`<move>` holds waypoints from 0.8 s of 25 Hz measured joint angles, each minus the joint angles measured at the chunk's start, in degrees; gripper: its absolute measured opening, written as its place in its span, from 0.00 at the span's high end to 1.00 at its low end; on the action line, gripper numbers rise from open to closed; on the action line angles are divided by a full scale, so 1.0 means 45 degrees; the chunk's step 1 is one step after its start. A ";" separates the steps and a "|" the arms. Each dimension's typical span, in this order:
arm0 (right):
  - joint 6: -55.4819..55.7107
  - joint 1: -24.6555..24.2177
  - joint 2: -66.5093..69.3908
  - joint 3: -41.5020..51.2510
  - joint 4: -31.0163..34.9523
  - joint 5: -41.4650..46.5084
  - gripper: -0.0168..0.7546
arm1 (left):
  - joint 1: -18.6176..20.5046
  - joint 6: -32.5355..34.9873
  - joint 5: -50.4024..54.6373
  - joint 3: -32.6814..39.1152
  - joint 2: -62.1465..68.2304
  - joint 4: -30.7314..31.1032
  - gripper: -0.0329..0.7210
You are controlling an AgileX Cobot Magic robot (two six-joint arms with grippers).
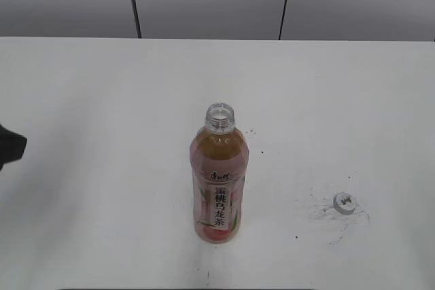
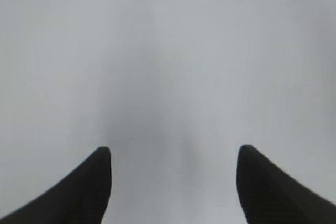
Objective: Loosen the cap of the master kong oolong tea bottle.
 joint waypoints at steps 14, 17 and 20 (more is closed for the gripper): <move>0.0014 0.0000 0.0000 0.0028 0.0197 -0.0049 0.27 | -0.0035 0.5317 0.5919 -0.0148 -0.7878 -0.3849 0.38; 0.0043 0.0000 -0.0010 0.0099 0.0197 -0.0113 0.27 | -0.0040 0.5484 0.6728 -0.0148 -0.9555 -0.4107 0.38; 0.0131 0.0000 -0.0010 0.0099 0.0197 -0.0125 0.27 | -0.0040 0.5509 0.6881 0.0000 -1.0837 -0.4206 0.38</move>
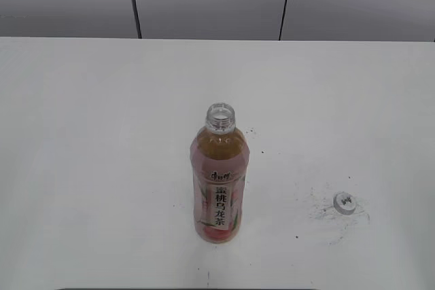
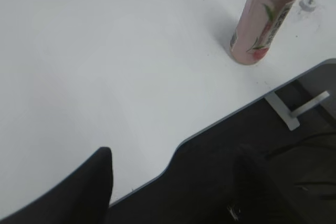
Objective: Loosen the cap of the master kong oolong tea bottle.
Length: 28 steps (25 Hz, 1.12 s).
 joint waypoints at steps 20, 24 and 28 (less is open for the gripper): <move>0.0078 0.0000 0.0000 0.0000 0.0067 -0.0014 0.27 | 0.0000 0.0621 -0.2420 0.0787 -0.0594 -0.0245 0.38; 0.0078 0.0000 0.0000 0.0000 0.0000 -0.0014 0.27 | 0.0000 0.0621 -0.2424 0.0798 -0.0594 -0.0233 0.38; 0.0078 0.0000 0.0000 0.0000 0.0000 -0.0014 0.27 | 0.0000 0.0621 -0.2424 0.0798 -0.0594 -0.0233 0.38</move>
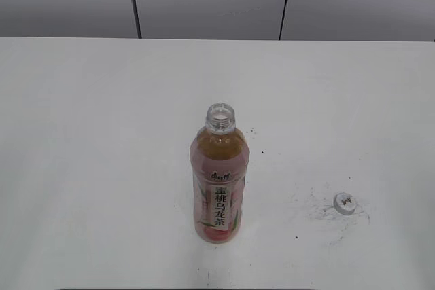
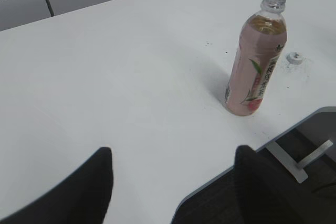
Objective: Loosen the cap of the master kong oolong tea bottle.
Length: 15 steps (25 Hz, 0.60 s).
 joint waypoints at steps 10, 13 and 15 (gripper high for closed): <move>0.0000 -0.0031 -0.0031 0.0000 0.0067 -0.0032 0.27 | 0.0105 0.0000 0.0000 0.0002 0.0010 0.0000 0.38; 0.0000 -0.0800 -0.0054 0.0000 0.0107 -0.0032 0.27 | 0.1345 0.0000 0.0000 0.0002 0.0010 0.0000 0.38; 0.0000 -0.1850 -0.0054 0.0000 0.0106 -0.0044 0.27 | 0.2539 0.0000 0.0000 0.0002 0.0010 0.0000 0.38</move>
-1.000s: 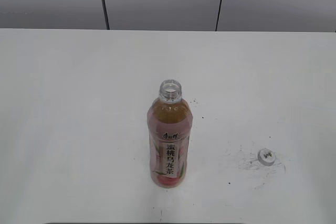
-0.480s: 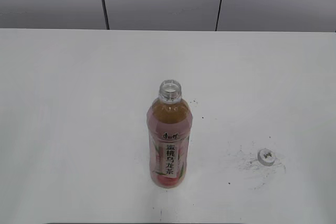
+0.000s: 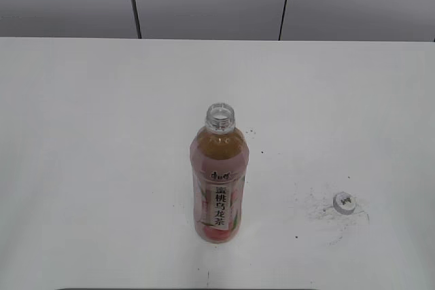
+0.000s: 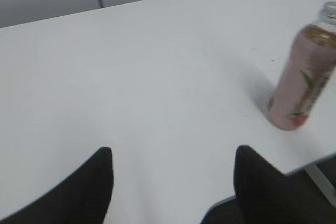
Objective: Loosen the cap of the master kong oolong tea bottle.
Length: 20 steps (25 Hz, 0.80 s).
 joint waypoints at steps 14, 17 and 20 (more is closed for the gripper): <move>0.0005 -0.2856 -0.1162 0.0000 0.0007 -0.0025 0.27 | 0.3403 0.0009 -0.0005 0.0027 -0.0705 0.0000 0.38; 0.0005 -0.2729 -0.2125 0.0000 0.0010 -0.0025 0.27 | 0.3042 0.0009 -0.0005 0.0036 -0.0705 0.0000 0.38; 0.0005 -0.2425 -0.2251 0.0000 0.0004 -0.0014 0.27 | 0.2888 0.0009 -0.0015 0.0036 -0.0714 0.0000 0.38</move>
